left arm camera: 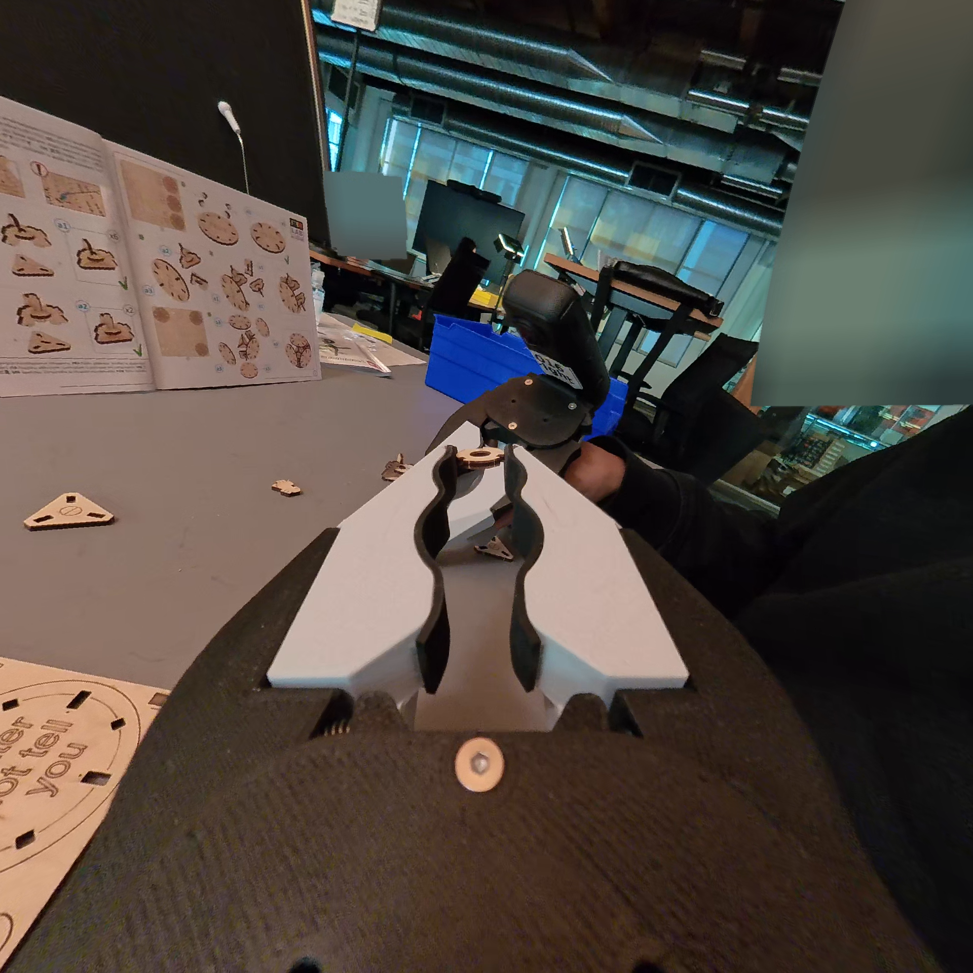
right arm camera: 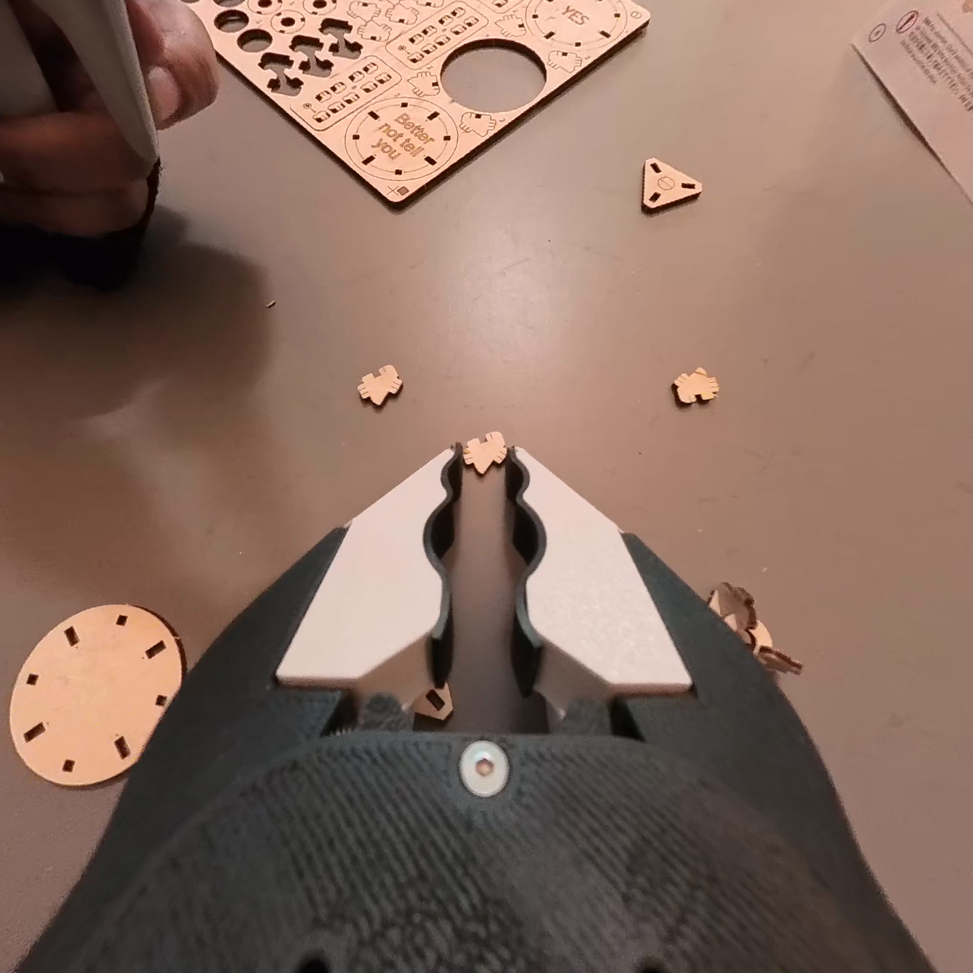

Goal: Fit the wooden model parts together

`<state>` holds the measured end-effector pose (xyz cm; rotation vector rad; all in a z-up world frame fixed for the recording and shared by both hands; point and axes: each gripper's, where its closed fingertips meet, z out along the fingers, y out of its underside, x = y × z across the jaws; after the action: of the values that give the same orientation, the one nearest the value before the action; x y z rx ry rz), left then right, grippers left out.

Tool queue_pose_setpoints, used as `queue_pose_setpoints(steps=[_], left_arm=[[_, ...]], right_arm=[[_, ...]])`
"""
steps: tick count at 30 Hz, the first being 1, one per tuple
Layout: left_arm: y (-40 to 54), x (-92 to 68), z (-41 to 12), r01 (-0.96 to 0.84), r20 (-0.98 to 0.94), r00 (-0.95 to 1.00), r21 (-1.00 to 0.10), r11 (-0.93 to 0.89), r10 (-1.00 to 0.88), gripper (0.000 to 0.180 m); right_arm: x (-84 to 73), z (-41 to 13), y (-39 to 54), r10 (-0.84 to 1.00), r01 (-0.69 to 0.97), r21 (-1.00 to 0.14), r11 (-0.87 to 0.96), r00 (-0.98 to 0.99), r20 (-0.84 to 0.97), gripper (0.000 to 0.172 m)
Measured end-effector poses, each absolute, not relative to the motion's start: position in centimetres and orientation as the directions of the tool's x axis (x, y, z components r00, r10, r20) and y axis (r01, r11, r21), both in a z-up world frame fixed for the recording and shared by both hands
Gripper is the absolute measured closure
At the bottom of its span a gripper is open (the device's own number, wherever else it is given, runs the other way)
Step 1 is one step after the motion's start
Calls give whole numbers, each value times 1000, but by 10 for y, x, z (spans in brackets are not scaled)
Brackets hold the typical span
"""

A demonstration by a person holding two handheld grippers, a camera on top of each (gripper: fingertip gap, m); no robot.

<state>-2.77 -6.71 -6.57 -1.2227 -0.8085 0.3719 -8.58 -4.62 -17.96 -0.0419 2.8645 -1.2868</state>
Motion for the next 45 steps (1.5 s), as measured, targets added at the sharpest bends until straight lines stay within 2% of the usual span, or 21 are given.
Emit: queue_pose_setpoints(steps=[4,8,11,16,19,45], left_arm=[[-67,-28,-66,164,352,674,-928,334,649,165],[-71,-30,-66,260,503,670,-848,462,546,165],[-69,-32,-71,351,591,660,-788,505,464,165],[-63,-29,-71,356,574,681,-802,480,454,165],[-59,-26,-70,363,568,699,-805,469,434,165],[-54,-20,-68,408,598,718,-776,481,355,165]], right_arm=[[-83,-162,-52,-65,-132,-793,595,-991,116,158],[-73,-111,-59,-66,-396,-838,375,-913,402,158],[-61,-83,-57,-26,-598,-763,244,-791,611,158],[-34,-75,-56,-32,-809,-572,131,-581,813,158],[-27,-76,-57,-40,-836,-537,113,-544,838,158],[-14,-70,-58,-21,-825,-560,82,-563,826,159]])
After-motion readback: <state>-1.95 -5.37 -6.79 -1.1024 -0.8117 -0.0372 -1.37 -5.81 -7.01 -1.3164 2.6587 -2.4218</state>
